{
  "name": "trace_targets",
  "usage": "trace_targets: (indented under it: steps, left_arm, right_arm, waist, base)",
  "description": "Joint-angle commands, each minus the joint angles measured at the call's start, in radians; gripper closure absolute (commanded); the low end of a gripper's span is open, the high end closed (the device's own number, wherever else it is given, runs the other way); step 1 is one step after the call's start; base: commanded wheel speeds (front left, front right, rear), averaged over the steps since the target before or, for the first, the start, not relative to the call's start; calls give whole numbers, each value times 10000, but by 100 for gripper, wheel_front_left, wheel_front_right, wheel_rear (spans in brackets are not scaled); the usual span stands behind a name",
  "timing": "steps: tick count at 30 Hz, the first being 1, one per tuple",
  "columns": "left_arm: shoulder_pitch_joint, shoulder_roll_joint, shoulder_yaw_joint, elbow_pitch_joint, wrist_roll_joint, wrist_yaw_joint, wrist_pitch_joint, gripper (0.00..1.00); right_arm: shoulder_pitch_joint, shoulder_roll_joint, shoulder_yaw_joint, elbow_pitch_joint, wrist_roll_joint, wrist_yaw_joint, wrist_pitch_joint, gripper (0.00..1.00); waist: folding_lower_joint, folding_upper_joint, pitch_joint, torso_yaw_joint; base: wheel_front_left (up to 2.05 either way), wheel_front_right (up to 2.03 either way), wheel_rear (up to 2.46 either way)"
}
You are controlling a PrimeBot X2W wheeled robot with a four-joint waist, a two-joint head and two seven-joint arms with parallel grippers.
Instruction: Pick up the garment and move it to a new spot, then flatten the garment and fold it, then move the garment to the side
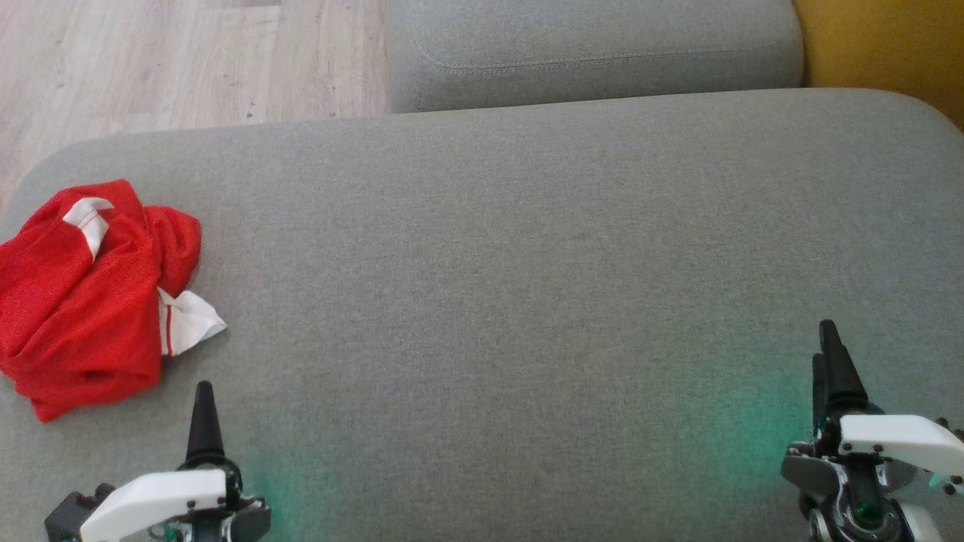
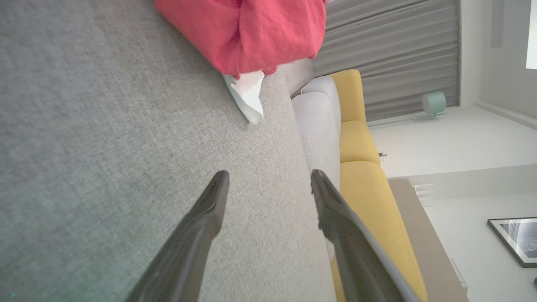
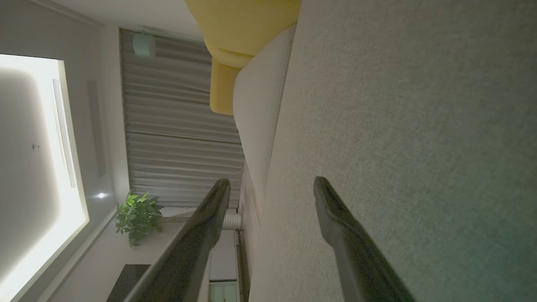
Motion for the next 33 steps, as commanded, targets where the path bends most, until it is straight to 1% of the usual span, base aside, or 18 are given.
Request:
trace_targets:
  steps: [1,16,18,19,33]
  left_arm:
    - [-584,173,21,-280,289,-15,-101,0]
    - [-1018,402,-321,-149,2388,-24,-546,0]
    - [-1094,448,-382,-137,2840,-25,-634,0]
    - [-1094,448,-382,-137,2840,-25,-634,0]
    - [-1362,555,-540,-62,4899,-8,-1050,0]
  right_arm:
    - [-556,-234,96,-255,-250,-1,-120,0]
    - [-1144,-349,409,-31,-2233,-2,-563,0]
    - [-1236,-338,454,-6,-2664,-3,-651,0]
    - [-1236,-338,454,-6,-2664,-3,-651,0]
    - [-1606,-317,784,211,-4470,-3,-1064,0]
  waist:
    - [0,-1,8,-3]
    - [0,-1,77,-52]
    - [0,-1,101,-66]
    - [0,-1,101,-66]
    - [0,-1,175,-90]
  base:
    - [0,0,0]
    - [0,0,0]
    - [0,0,0]
    - [0,0,0]
    - [0,0,0]
